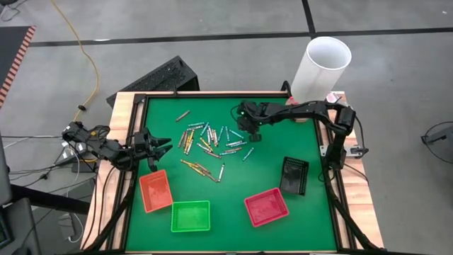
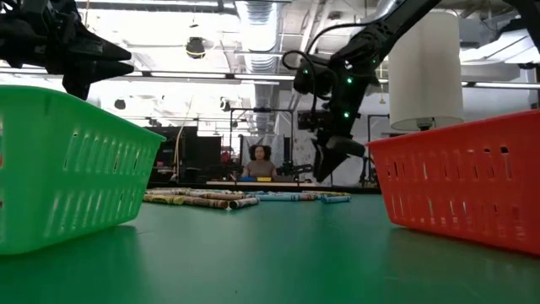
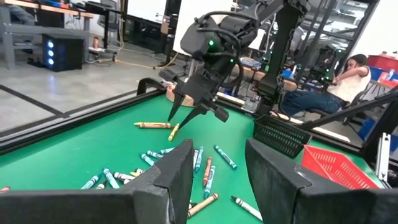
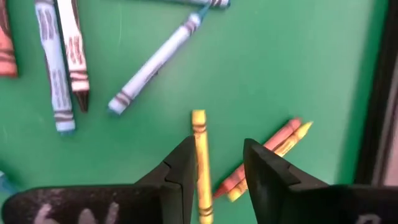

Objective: Sort crayons
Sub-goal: Put the yellow crayon into the green bin

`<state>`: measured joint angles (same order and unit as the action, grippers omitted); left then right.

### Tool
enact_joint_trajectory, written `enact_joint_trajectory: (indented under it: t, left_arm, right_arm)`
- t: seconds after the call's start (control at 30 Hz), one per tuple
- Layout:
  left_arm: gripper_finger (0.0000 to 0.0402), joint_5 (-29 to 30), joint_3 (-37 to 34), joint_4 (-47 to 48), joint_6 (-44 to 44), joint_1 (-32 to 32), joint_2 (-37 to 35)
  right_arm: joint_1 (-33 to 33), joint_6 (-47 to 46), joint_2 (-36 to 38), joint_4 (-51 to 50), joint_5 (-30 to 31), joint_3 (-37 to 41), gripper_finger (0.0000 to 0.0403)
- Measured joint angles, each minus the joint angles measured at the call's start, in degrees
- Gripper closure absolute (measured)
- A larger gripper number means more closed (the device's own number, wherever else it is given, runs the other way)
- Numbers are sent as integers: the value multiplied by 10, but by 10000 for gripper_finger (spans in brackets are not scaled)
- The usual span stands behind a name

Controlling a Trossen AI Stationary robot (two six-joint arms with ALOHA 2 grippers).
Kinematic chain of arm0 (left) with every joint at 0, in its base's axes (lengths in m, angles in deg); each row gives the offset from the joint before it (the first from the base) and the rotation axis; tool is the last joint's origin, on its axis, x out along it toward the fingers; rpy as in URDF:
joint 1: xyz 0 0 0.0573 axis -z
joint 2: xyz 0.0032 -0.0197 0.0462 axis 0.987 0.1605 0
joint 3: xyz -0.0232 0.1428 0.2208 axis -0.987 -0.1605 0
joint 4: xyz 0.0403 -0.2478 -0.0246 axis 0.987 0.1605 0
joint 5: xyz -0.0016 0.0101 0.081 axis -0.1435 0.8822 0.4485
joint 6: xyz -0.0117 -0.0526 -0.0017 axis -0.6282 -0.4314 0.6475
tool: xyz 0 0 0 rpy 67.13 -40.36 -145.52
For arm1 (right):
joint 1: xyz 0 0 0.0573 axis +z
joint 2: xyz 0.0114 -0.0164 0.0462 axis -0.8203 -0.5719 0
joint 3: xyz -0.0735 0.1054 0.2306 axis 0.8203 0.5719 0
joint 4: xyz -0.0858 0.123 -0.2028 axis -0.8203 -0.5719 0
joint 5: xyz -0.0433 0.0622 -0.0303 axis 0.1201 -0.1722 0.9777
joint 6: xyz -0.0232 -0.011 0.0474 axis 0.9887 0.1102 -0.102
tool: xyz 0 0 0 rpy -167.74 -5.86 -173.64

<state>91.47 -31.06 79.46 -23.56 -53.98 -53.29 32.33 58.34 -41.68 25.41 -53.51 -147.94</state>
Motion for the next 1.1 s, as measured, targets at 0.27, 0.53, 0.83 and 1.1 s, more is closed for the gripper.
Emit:
enact_joint_trajectory:
  t: [0.27,0.53,0.83,1.1]
  left_arm:
    - [267,1,0,8,-13,0,0]
    - [267,2,0,32,-44,0,0]
    - [267,6,0,36,-53,0,0]
    - [267,8,0,40,-59,0,0]
  right_arm:
    - [-10,-3,0,-10,-28,-12,276]
    - [-10,6,-3,-19,-51,-12,276]
    - [-9,11,-91,-82,-44,-72,276]
    - [-13,11,-121,-146,-47,-128,285]
